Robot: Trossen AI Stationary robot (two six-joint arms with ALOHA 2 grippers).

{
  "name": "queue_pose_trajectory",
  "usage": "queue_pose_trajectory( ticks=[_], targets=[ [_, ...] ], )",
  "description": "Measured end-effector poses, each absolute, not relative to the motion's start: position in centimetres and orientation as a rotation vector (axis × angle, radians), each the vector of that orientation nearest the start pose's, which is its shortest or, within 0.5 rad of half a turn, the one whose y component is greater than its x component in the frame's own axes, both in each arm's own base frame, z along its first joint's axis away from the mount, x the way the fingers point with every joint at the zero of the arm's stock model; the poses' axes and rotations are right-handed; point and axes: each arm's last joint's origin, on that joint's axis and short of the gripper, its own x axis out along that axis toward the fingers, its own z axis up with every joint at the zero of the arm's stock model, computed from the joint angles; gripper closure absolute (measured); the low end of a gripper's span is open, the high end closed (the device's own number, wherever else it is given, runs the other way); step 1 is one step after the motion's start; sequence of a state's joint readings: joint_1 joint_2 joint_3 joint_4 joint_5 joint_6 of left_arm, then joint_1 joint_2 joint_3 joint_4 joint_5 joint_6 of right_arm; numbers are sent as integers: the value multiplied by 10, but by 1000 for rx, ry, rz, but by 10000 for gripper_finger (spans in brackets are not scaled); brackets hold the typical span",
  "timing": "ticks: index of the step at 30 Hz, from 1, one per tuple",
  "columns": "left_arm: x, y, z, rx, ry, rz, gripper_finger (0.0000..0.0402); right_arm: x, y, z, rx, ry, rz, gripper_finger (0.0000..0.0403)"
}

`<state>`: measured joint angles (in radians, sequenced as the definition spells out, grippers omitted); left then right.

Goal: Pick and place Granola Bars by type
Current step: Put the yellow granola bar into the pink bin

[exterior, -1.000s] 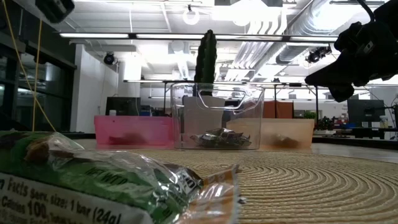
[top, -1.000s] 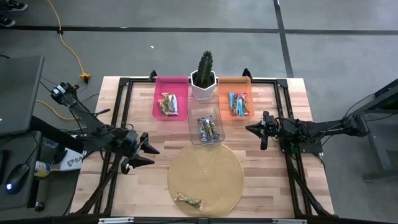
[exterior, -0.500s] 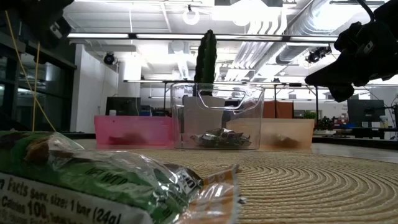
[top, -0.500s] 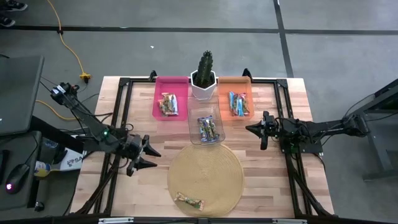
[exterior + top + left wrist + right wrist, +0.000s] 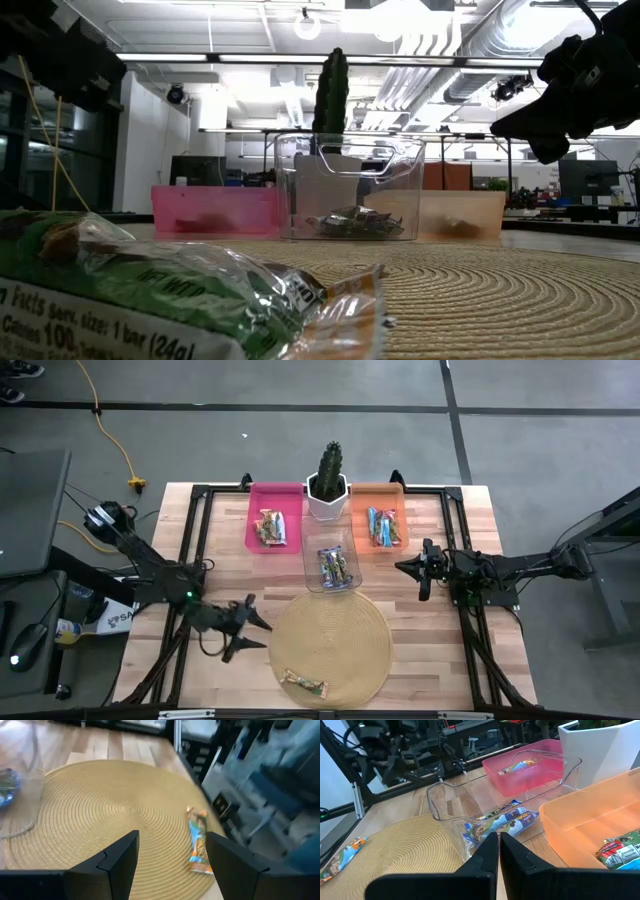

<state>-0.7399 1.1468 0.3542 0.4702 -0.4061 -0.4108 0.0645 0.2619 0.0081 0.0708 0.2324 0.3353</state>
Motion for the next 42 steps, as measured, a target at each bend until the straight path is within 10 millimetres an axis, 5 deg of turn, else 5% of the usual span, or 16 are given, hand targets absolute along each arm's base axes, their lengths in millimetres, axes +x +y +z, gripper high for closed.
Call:
queue_pose_trajectory(
  ticks=[10,19,42],
  targets=[
    [221,-187,165,97,523,-292,175,112,1,151,307,151,-196,402],
    [258,-224,160,188,619,-392,175,112,1,151,307,151,-196,402],
    [266,-233,139,234,671,-410,175,112,1,151,305,151,-196,402]
  ],
)
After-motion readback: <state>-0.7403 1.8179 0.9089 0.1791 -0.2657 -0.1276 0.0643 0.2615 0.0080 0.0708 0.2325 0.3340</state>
